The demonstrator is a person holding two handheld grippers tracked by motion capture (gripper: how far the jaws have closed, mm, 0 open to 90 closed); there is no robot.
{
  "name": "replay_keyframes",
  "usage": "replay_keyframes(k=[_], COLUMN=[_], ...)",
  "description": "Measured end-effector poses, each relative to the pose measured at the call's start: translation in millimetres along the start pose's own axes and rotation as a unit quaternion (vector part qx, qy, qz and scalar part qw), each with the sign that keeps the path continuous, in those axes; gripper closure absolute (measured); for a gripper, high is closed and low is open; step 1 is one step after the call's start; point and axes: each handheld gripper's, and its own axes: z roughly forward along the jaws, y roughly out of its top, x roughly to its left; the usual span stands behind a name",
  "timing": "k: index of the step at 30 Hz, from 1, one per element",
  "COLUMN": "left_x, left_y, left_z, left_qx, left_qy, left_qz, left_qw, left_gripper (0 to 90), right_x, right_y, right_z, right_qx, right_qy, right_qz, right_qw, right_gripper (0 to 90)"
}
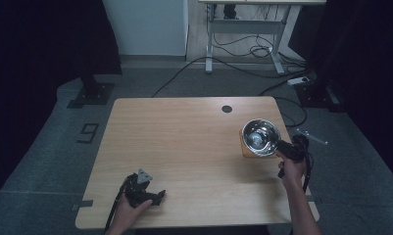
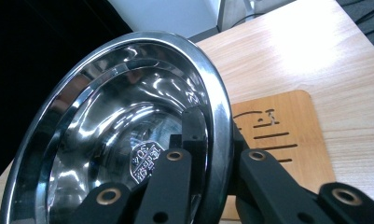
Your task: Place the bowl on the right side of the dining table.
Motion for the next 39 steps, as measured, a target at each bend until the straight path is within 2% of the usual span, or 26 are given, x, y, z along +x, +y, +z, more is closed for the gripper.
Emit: replay_keyframes(k=[21, 24, 31, 39], left_x=[0.0, 0.0, 0.0, 0.0], left_y=[0.1, 0.1, 0.1, 0.1], left_z=[0.1, 0.1, 0.1, 0.1], left_qx=[0.000, 0.000, 0.000, 0.000], left_qy=[0.000, 0.000, 0.000, 0.000], left_qz=[0.000, 0.000, 0.000, 0.000], left_qw=[1.0000, 1.0000, 1.0000, 1.0000], left_gripper=[0.0, 0.0, 0.0, 0.0], right_x=[-24.2, -30.4, -35.2, -36.3], right_y=[-2.4, -5.1, -7.0, -9.0], right_z=[7.5, 12.3, 18.2, 24.7], right_qx=[-0.002, -0.002, 0.005, 0.007], right_qy=[-0.030, -0.041, -0.063, -0.067], right_qz=[0.023, 0.024, 0.020, 0.022], right_qw=[0.9993, 0.9989, 0.9978, 0.9975], right_gripper=[86.3, 86.2, 86.2, 86.2])
